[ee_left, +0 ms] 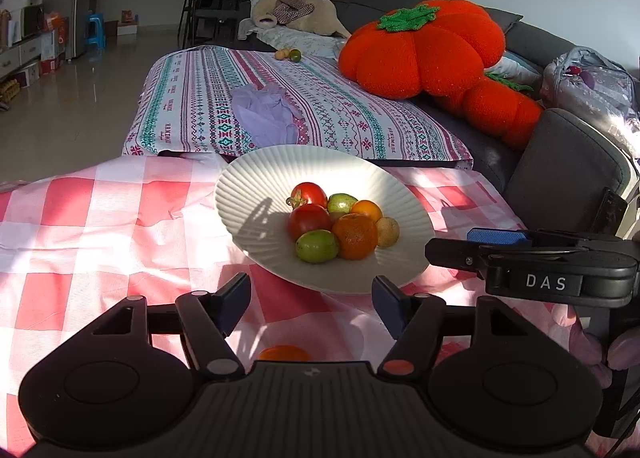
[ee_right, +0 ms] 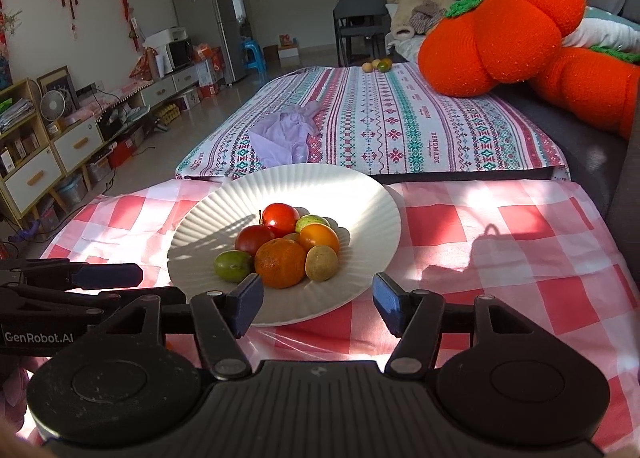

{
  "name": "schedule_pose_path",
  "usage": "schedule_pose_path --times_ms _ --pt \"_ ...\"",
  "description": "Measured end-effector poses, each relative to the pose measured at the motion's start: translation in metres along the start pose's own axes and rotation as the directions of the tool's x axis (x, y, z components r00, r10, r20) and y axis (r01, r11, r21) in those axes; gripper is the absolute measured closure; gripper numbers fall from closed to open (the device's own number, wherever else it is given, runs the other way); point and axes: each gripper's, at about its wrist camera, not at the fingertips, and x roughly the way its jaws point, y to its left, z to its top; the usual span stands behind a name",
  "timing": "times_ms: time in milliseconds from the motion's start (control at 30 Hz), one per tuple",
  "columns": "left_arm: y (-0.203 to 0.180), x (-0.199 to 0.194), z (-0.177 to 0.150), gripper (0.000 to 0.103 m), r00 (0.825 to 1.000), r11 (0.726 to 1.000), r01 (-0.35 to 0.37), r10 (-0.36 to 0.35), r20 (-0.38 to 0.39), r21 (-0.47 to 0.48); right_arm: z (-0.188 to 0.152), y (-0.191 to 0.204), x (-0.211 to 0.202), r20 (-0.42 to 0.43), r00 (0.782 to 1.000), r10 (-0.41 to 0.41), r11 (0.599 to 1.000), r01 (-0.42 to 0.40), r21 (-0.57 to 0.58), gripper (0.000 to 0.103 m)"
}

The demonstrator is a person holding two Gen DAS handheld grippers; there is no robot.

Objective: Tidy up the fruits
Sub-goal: 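Withdraw both tools from the plate toward the last two oranges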

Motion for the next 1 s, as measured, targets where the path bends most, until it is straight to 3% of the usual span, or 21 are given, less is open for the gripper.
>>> schedule_pose_path --times_ms 233,467,800,1000 --pt "0.005 -0.022 -0.011 0.022 1.0 1.0 -0.02 0.02 -0.02 -0.007 -0.002 0.002 -0.013 -0.016 1.0 0.007 1.0 -0.007 0.027 0.042" --pt "0.01 -0.035 -0.025 0.013 0.998 0.999 -0.034 0.033 -0.053 -0.009 -0.008 0.012 -0.02 -0.062 0.998 -0.006 0.999 0.004 -0.034 0.038" --pt "0.015 -0.048 -0.045 0.002 0.996 0.998 -0.064 0.063 -0.062 -0.007 -0.023 0.018 -0.02 -0.101 0.995 -0.016 0.997 0.008 -0.078 0.021" --pt "0.02 -0.05 -0.055 0.001 0.994 0.996 -0.09 0.089 -0.061 -0.004 -0.033 0.021 -0.019 -0.106 0.994 -0.01 0.995 0.0 -0.098 0.011"
